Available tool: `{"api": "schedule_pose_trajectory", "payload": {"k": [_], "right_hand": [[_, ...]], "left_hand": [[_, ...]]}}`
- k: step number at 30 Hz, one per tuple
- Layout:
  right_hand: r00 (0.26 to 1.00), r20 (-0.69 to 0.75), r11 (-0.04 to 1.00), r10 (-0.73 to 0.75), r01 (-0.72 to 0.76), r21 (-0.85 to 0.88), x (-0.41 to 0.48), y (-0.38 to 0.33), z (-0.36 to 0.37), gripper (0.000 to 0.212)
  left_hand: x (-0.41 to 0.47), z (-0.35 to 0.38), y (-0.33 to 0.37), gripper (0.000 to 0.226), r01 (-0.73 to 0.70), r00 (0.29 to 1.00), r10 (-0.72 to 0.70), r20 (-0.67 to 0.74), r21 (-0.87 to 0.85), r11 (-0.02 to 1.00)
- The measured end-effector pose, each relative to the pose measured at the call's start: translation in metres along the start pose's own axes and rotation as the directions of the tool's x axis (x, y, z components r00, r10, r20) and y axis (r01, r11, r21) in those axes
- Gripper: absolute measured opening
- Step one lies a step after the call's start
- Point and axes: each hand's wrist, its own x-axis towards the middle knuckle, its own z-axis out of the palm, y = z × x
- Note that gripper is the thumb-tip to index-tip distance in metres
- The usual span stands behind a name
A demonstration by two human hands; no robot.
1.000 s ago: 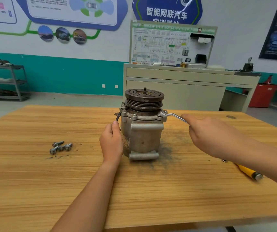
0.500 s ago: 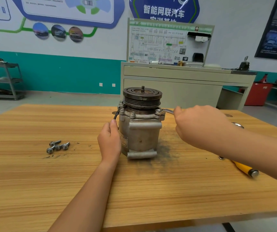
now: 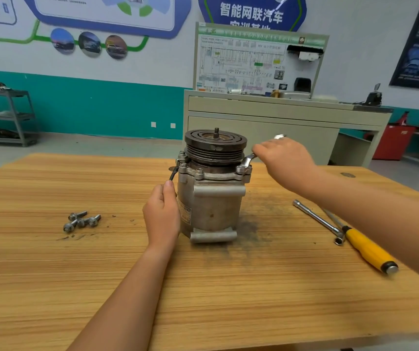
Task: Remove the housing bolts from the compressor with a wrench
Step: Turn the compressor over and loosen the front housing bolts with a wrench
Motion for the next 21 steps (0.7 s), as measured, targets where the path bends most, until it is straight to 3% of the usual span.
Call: {"api": "schedule_pose_trajectory", "payload": {"k": [6, 9, 12, 14, 17, 21], "right_hand": [[0.982, -0.110, 0.970, 0.156, -0.130, 0.207, 0.005, -0.008, 0.019, 0.030], [0.915, -0.130, 0.807, 0.381, -0.261, 0.530, -0.010, -0.002, 0.008, 0.028], [0.882, -0.159, 0.681, 0.444, -0.216, 0.700, -0.034, 0.000, -0.018, 0.026], [0.906, -0.148, 0.705, 0.398, -0.199, 0.681, -0.052, -0.001, -0.036, 0.021], [0.959, 0.089, 0.853, 0.269, -0.280, 0.439, -0.068, -0.004, -0.053, 0.021], [0.943, 0.223, 0.910, 0.246, -0.303, 0.282, -0.069, -0.018, -0.061, 0.019]], "left_hand": [[0.001, 0.001, -0.001, 0.040, -0.015, 1.000, 0.015, -0.005, 0.013, 1.000], [0.002, 0.001, -0.001, 0.039, -0.012, 1.000, 0.012, -0.010, 0.019, 1.000], [0.001, 0.001, -0.001, 0.039, 0.003, 1.000, -0.003, -0.009, 0.015, 1.000], [0.001, 0.001, -0.001, 0.039, 0.006, 1.000, -0.006, -0.011, 0.012, 1.000], [0.000, 0.001, 0.000, 0.040, 0.002, 1.000, -0.002, -0.009, 0.008, 1.000], [-0.001, 0.000, 0.002, 0.039, 0.004, 1.000, -0.004, -0.003, 0.010, 1.000]]}}
